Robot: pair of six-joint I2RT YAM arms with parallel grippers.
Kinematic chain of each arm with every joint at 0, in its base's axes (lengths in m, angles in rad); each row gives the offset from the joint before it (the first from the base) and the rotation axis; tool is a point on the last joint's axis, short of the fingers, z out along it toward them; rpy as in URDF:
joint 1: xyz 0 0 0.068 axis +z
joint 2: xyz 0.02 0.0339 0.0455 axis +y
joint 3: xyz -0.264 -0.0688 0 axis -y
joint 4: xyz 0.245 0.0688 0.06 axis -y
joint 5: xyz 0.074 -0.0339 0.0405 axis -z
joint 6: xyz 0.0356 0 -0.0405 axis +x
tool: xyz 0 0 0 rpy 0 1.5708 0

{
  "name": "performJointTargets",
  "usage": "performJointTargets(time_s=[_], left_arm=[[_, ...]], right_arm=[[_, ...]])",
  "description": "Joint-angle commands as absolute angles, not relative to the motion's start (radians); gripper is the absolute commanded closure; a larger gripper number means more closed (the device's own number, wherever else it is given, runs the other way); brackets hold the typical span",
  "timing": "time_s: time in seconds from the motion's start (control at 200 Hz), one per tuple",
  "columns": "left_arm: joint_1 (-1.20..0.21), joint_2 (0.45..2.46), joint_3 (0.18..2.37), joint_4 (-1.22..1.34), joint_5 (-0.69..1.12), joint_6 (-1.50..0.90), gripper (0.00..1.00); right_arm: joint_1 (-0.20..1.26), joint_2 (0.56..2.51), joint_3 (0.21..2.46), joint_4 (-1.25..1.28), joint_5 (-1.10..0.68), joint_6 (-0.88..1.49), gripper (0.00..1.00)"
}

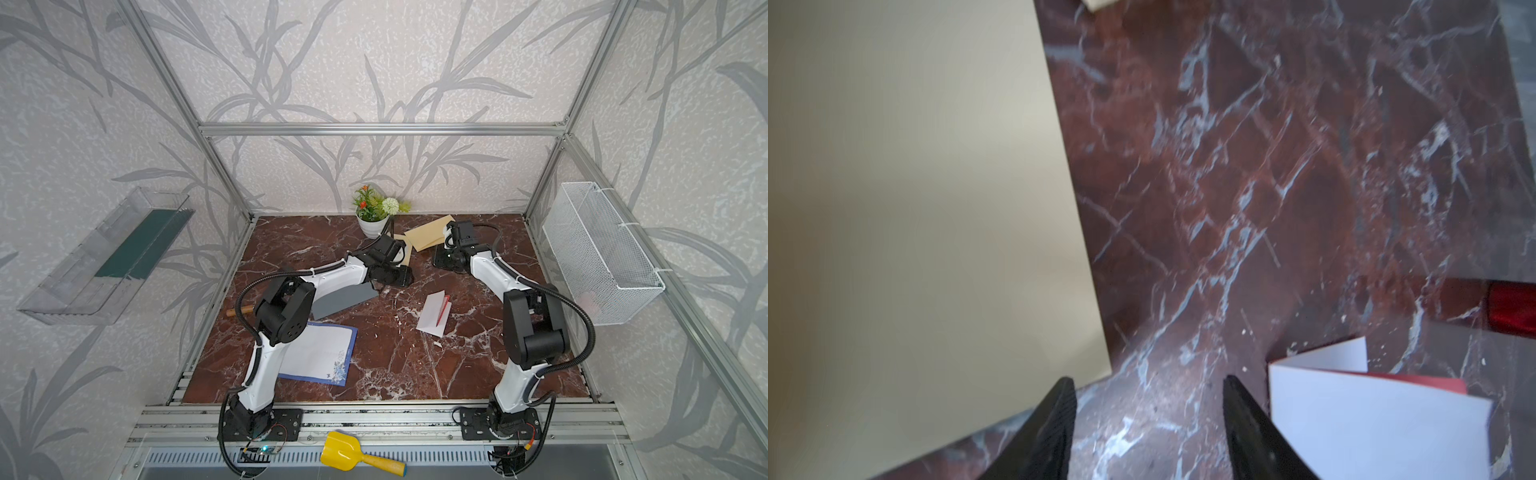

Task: Fold the letter paper in half and place it into the envelope
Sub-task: Move the envelope to the center of the board.

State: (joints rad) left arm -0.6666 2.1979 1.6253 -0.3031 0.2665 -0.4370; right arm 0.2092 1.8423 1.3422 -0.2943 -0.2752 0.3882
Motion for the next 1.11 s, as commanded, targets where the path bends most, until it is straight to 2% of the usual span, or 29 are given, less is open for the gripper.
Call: performJointTargets(time_s=[0.0, 0.335, 0.575, 0.7, 1.1], left_arm=[[-0.671, 2.069, 1.558, -0.234, 0.251, -0.466, 0.44], [-0.67, 1.912, 1.362, -0.194, 0.179, -0.503, 0.43], [-0.667, 1.845, 1.297, -0.204, 0.133, -0.509, 0.44], [-0.662, 1.823, 1.277, -0.21, 0.114, -0.503, 0.44], [-0.638, 1.779, 1.214, -0.189, 0.104, -0.517, 0.43]], right_arm=[[0.206, 1.963, 1.501, -0.328, -0.242, 0.356, 0.79], [0.214, 2.359, 2.018, -0.579, -0.162, 0.263, 0.78], [0.232, 2.523, 2.261, -0.759, -0.103, 0.197, 0.77], [0.242, 2.51, 2.228, -0.761, -0.092, 0.19, 0.77], [0.253, 2.366, 1.933, -0.644, -0.091, 0.206, 0.77]])
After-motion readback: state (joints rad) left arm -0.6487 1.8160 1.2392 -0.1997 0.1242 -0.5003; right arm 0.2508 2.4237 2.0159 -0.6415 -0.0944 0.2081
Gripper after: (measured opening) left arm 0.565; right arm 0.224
